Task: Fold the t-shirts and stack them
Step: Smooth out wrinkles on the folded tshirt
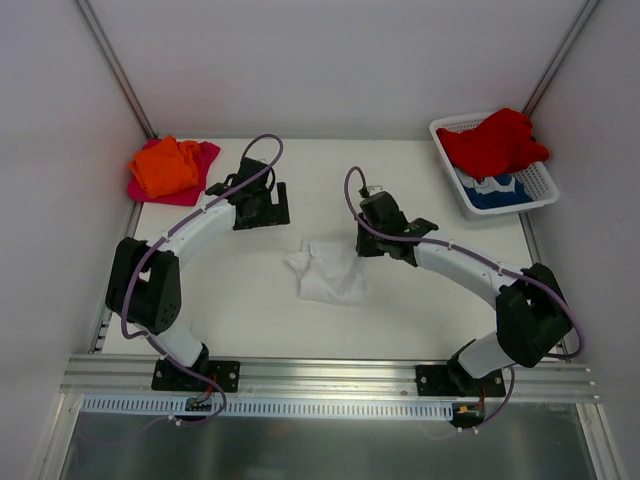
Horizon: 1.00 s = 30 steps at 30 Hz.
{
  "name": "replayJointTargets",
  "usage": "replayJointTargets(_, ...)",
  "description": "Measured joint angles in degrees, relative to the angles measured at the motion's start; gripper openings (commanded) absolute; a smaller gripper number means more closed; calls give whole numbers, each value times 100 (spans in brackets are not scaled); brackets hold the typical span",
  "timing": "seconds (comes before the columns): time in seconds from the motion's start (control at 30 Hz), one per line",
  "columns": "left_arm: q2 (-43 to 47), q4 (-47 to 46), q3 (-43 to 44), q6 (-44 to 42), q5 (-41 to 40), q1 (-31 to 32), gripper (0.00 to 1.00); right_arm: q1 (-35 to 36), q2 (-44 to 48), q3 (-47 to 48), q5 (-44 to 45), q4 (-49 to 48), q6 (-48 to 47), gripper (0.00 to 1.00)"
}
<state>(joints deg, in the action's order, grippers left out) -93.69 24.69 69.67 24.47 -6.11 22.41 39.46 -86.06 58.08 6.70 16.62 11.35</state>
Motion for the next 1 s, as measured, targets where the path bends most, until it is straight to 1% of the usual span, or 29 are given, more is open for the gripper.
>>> replayJointTargets(0.23, 9, 0, -28, 2, 0, 0, 99, 90, 13, 549, -7, 74, -195, 0)
replayJointTargets(0.53, 11, -9, -90, 28, 2, 4, 99, 247, -111, 848, -4, 94, -354, 0)
replayJointTargets(0.83, 11, -66, -186, 85, -4, 168, 99, 245, -1185, 894, 24, 0, -446, 0)
replayJointTargets(1.0, 11, -85, -245, 164, -2, 284, 99, 245, -1687, 1075, 96, -11, -483, 1)
